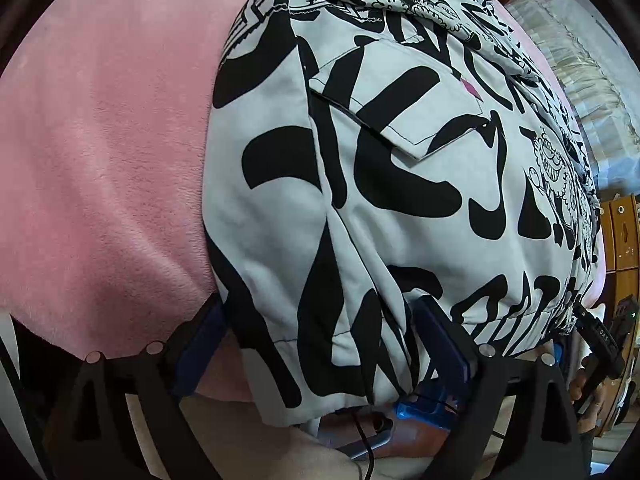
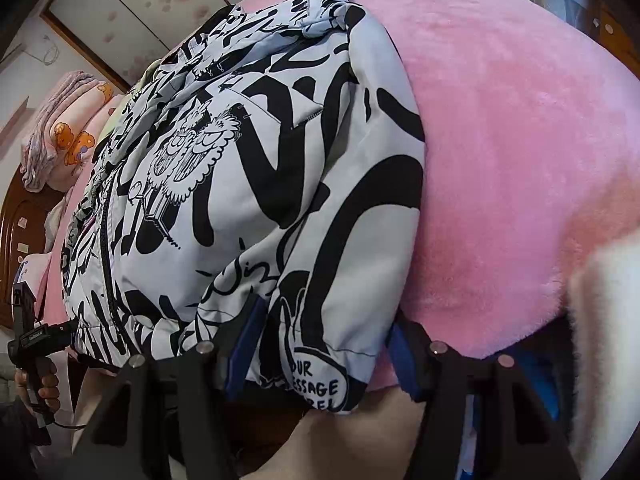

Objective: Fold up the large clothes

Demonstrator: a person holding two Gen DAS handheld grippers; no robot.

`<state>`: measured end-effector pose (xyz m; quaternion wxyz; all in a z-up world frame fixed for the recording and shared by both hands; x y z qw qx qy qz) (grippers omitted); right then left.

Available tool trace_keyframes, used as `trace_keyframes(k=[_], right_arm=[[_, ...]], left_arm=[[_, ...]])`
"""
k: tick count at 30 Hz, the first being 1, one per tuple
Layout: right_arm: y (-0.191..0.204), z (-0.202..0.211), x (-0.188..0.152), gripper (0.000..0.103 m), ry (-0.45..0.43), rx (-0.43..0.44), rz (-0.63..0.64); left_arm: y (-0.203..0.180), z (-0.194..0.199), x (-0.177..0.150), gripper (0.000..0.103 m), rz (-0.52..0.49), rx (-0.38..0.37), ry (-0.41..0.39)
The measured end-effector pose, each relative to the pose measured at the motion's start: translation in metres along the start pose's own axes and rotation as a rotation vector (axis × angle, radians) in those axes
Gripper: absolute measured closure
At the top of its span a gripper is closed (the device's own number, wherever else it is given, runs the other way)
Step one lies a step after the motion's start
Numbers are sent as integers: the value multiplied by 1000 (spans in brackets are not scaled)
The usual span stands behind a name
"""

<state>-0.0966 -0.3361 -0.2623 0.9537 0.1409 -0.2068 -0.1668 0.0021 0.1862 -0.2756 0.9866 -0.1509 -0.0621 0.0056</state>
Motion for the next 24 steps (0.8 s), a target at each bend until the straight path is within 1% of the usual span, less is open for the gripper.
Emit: trace_keyframes(k=[1,3,4,5,7,8,9,10,11,13,14,16,19,21,23,24], right_arm=[[1,-1,0,52,3,5,4],[4,-2,1,63,6,-17,20],[7,-2,1,68,9,-37,38],[11,-3,2,74,10,-51,50],[20,-1,2,80,12,-95,84],[23,0,2,84,12,-109,97],[29,3,2,86,11,-128,116],[33,5,3,87,9,-137,126],[36,10,4,88,3,-138,131],[42,23,8,89,-18,-117,136],[44,31,11,89,-29,-102,135],[49,49,20,90,-57,-62,133],[58,72,39,90,-90,0,129],[66,86,55,90,-113,39,130],[75,97,75,90,-137,81,130],[81,103,87,90,-153,109,124]], left_arm=[[-2,-2,1,9,-2,1,1],[-3,-3,2,9,-9,9,7],[-4,-3,3,10,-10,19,11],[-6,-4,2,13,-11,26,13],[-13,-2,3,33,-29,70,14],[-18,0,2,40,-44,75,9],[-25,2,2,53,-65,81,3],[-32,6,2,60,-92,84,-1],[-37,8,3,72,-104,84,-5],[-49,15,3,81,-125,93,-15],[-54,19,5,82,-121,79,-15],[-57,28,8,86,-76,4,-16],[-56,52,22,89,57,-203,-52],[-58,73,34,90,123,-346,-107],[-63,94,48,90,143,-439,-175],[-65,103,54,90,146,-469,-205]])
Point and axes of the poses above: each gripper's, at about its wrist camera, not at the fingertips, and z roughly against the way its jaws point, y to its left, x to its top, the point moved 2 cm from there along -z, roughly the way its jaws point, and after that the axes turned 1 degree about y, right-handed, at the moved point
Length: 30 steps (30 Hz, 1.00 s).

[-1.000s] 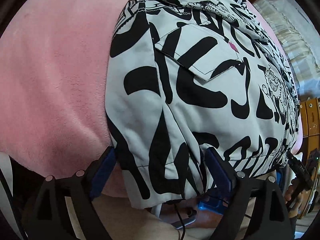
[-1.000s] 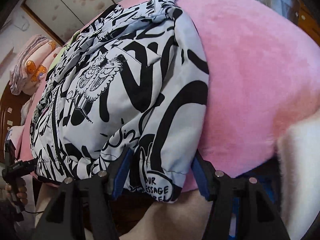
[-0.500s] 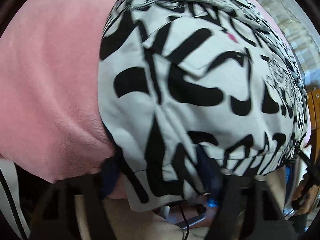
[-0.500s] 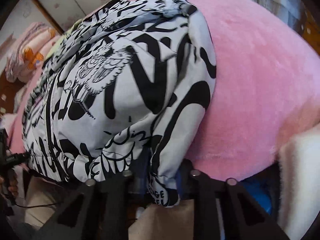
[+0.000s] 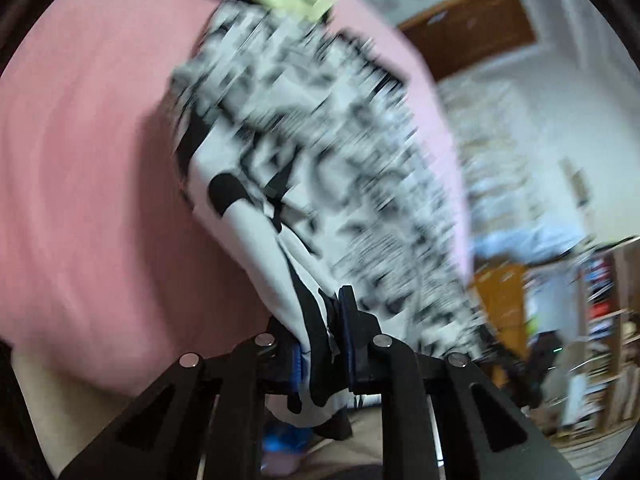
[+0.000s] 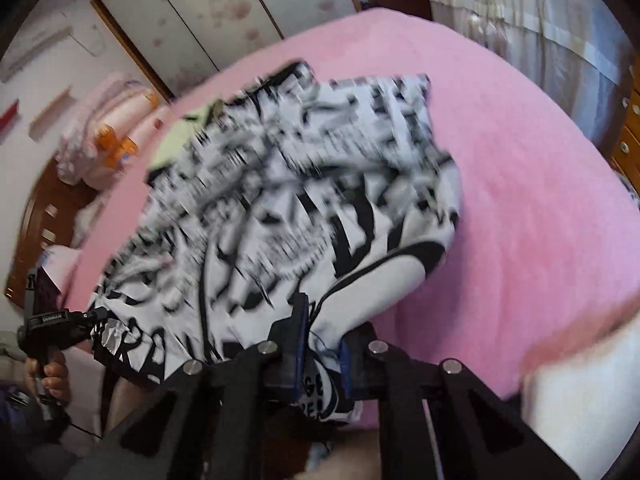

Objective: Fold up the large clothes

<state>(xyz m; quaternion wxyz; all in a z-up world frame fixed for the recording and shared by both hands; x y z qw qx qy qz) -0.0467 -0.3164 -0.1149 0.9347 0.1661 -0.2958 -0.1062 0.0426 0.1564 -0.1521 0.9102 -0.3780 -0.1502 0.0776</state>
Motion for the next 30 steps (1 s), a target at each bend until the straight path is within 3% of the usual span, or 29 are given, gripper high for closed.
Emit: trace_keyframes(k=[4,9,11,14,17,18,19,20,23,30], right_arm=[[12,6,60,90,-69,84,-41],[4,-15,142,89,-117,99,-125],[-7,-28,162,83,-117,88,-175],[-22,-55,187,64,-106,75,-232],[-29,-77,197,44,-100,23,-221],[-31,-80,198,36,-100,6,-214],[-33,-86,198,34,-98,-13,-199],[-35,-91,198,33,-91,-22,-187],[-41,-106,195,33,-58,-40,-158],[-44,-155,200,33,29,-115,-44]], left_arm=[[-26,14,53,90,10,-74,-108],[-35,2,133,87,66,-79,-211],[-30,-13,164,81,105,-52,-224],[-13,-37,200,70,172,-41,-191],[-4,-57,219,52,181,7,-161],[-1,-61,220,38,175,16,-151],[1,-63,222,24,173,41,-151],[4,-66,226,21,172,74,-159],[12,-74,235,19,150,119,-161],[20,-111,256,19,-73,366,-89]])
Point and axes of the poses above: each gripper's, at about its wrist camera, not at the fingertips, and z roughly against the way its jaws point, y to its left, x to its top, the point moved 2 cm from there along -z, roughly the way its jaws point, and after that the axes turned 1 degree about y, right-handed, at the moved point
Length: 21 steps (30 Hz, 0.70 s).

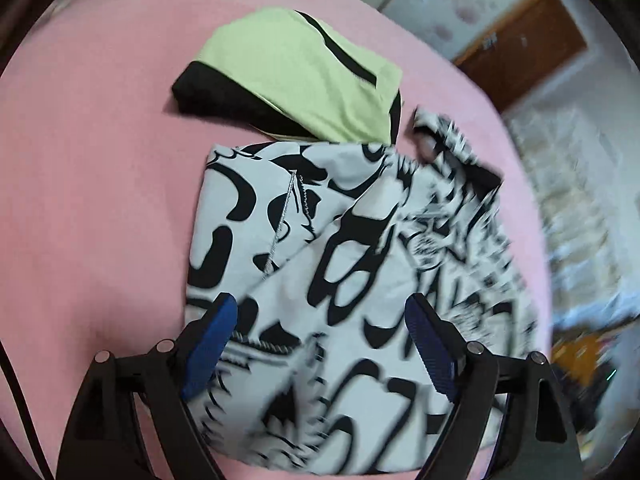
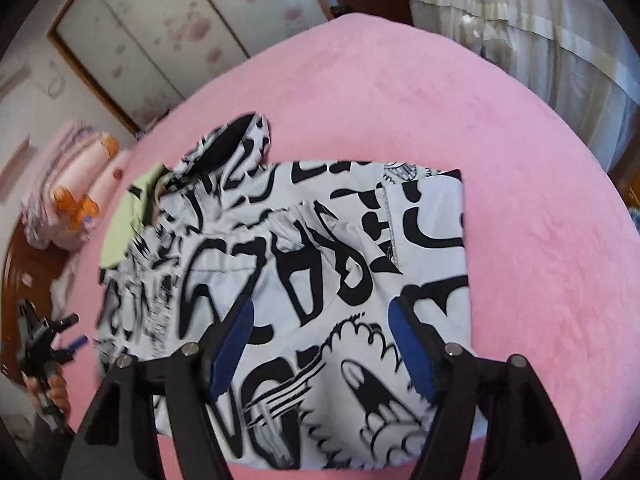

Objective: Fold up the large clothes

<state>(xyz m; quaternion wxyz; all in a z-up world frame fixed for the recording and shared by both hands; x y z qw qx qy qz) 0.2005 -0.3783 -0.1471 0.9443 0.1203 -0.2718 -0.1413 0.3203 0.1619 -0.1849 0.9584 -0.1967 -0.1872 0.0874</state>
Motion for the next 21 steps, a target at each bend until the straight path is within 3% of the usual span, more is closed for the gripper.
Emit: trace_keyframes(k=[5,8,13,18,19,21], right_arm=[[7,-38,18,33,47,-85,118],[8,-58,27,33,69,-110,182],[9,-85,34,36,111,-129,298],[-2,-90,36,43,164,3,305],[-4,-88,37,46,164,24,307],[-10,-82,37,64,157,37,317]], left_arm=[[-16,-34,12,19,-188,133,36],[-25,-51,18,21,-251,157,68],[-41,-79,21,36,-341,156,120],[-40,-91,26,36,-330,98,133],[-37,-91,27,36,-323,77,134],[-34,-93,27,37,-318,48,133]])
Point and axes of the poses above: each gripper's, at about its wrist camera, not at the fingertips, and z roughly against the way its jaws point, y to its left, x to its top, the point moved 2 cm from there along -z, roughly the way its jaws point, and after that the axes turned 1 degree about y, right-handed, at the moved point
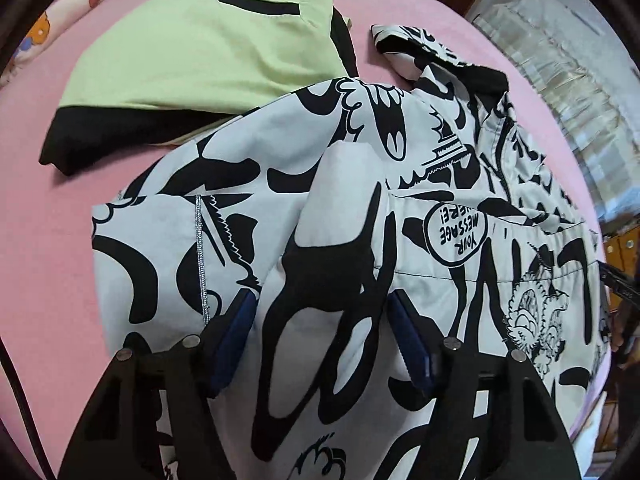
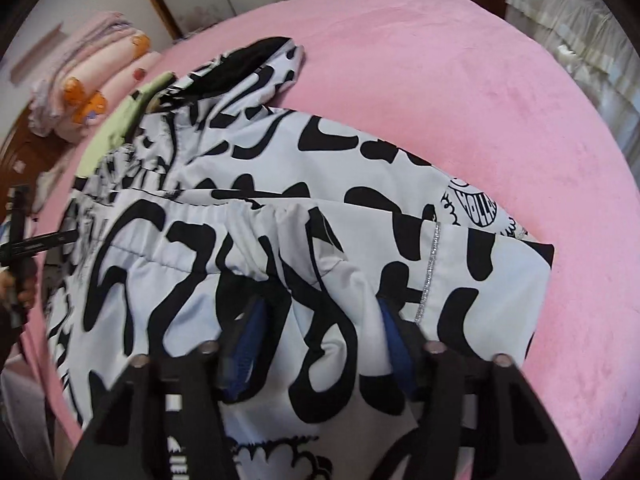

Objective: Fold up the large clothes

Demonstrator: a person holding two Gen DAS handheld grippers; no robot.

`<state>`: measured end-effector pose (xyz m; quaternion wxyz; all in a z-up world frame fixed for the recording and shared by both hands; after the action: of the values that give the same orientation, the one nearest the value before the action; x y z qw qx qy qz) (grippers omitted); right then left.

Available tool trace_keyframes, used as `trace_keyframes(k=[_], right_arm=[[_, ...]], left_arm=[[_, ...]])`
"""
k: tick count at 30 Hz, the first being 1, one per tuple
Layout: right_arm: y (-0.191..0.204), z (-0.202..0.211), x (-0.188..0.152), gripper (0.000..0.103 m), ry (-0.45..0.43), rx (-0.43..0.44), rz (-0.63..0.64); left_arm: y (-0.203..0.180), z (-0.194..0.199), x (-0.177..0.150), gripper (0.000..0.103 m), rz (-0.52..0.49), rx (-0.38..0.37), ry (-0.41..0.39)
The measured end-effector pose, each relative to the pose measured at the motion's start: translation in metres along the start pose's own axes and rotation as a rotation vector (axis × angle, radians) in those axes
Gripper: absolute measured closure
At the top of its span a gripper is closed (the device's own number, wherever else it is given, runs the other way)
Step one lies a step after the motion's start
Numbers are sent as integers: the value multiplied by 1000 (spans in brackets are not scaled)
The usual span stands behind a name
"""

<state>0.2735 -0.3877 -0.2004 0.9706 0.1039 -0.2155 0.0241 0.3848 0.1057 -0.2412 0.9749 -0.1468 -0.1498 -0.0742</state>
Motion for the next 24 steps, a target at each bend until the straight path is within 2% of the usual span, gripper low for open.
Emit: trace_keyframes(k=[2,6,16,17,19,20,21,24], right_arm=[[-5,2,-1,74,-4,13,0],[-16,7,-2,74,-31,90,-64],[-37,9,-4,71,-74,295,-239],[-39,11,-5,69,-85,319,-260],[-43,14,-6,56,-107,349,-299],[-45,16,-6,52,-119,339,-313],[-46,16,-5,52,-119,313,-315],[-39,10,0,52,-90,173,-252]], left_arm=[[4,0,-2,39,-2,-26,-10],[11,0,-4,39,21,-69,-16],[16,-1,-5,39,61,-116,-12],[17,-1,-6,39,67,-122,-12],[18,-1,-6,39,74,-126,-12],[17,-2,-6,39,72,-122,-10],[16,-2,-5,39,67,-117,-9],[12,-3,-5,39,41,-87,-8]])
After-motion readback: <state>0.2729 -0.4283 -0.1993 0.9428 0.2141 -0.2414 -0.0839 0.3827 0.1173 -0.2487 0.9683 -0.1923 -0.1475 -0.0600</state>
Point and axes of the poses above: each gripper's, at about its wrist camera, not at the fingertips, and z roughly against the way its jaws point, y to its left, x to its top, the point moved 2 cm from there along -z, roughly the way its jaws point, and after that the axes turned 1 degree about y, right-handed, at the moved point
